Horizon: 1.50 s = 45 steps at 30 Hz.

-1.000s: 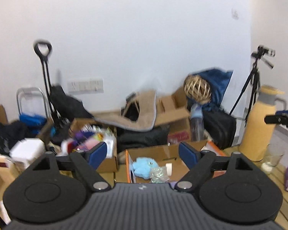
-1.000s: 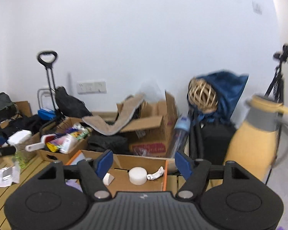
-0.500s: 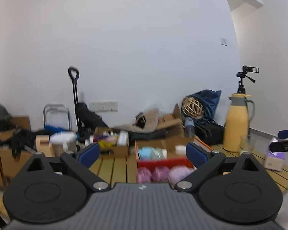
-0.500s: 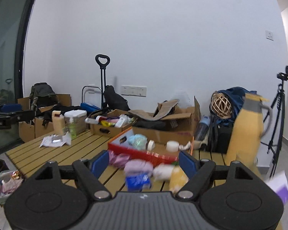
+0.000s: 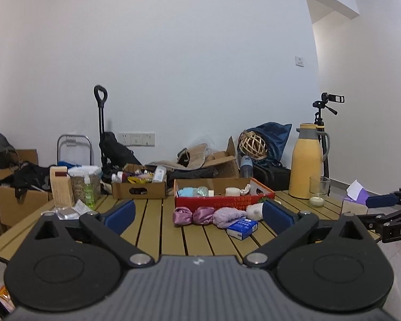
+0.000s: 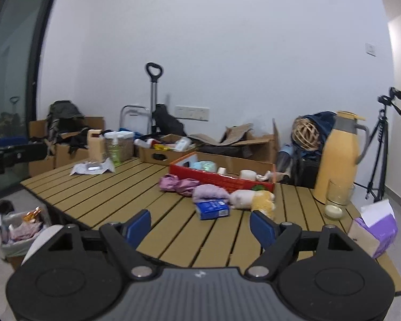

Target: Organize soft objects

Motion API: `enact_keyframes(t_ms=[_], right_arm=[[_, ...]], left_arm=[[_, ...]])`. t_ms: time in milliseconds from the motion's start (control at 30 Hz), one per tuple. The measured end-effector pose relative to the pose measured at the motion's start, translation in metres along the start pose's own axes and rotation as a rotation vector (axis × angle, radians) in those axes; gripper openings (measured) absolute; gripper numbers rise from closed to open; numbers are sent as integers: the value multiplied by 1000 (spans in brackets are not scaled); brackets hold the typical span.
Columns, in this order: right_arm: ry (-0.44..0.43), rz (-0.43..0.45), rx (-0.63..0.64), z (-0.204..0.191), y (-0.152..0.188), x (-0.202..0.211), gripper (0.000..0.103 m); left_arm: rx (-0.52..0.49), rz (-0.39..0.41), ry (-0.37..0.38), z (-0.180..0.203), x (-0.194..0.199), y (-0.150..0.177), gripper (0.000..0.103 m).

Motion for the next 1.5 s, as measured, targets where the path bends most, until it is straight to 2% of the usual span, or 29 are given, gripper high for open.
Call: enact_keyframes(t_ms=[100,200,333,367,400,500,533,600,633,800,900,967,1067,1200,1233,1267,1333,1400,1433,1500], right_arm=[[-3,-18,-45,11,5,-14,81],[31,-29,-65,24,13,-31,81],[48,-54,-133,55,19,-69,77],[63,-67,-146,64,19,-83,74],[88,-86,-158,77,19,-100,67],[144,-131,-174,108,16,-148,55],[157,-143,-166,116,15,-164,50],[167,-163,-175,135,13,-194,45],[170,-172,-179,144,11,-209,44],[158,-211,-168,178,-5,-274,41],[79,-232,-194,201,-29,-309,43],[-20,-253,-201,206,-40,-333,43],[-130,-329,-242,213,-44,-372,43],[-168,-402,-249,214,-32,-409,43],[-186,-409,-273,216,-29,-414,42],[-205,-414,-305,220,-27,-419,41],[-187,-410,-356,230,-24,-417,35],[-212,-424,-458,242,-20,-406,32],[-193,-417,-477,245,-18,-395,27],[-178,-402,-543,249,-8,-372,23]], left_arm=[[21,-44,7,0,-23,8,103],[49,-93,22,2,-54,14,103],[41,-162,68,18,-113,24,103],[38,-177,79,24,-131,26,102],[38,-189,90,30,-147,28,102],[42,-244,109,48,-201,35,88],[45,-264,111,53,-217,37,80],[59,-300,134,63,-248,40,71],[70,-319,147,69,-264,41,68],[92,-361,206,104,-329,41,68],[124,-392,262,131,-358,47,71],[156,-410,282,144,-371,56,77],[182,-470,290,162,-391,71,77],[231,-454,288,182,-415,71,79],[224,-450,266,186,-422,72,76],[237,-457,270,187,-425,74,65],[239,-509,346,186,-423,76,51],[190,-491,380,178,-405,77,49],[147,-478,384,171,-394,79,48],[75,-468,324,153,-371,82,36]])
Point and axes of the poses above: each gripper's, at about its wrist camera, not at the fingertips, and x roughly against the way its jaws point, z to its right, y to its underside, the point moved 3 cm from there along -x, roughly the way its jaws point, and after that the axes turned 2 degrees about -x, right-handed, at the moved point
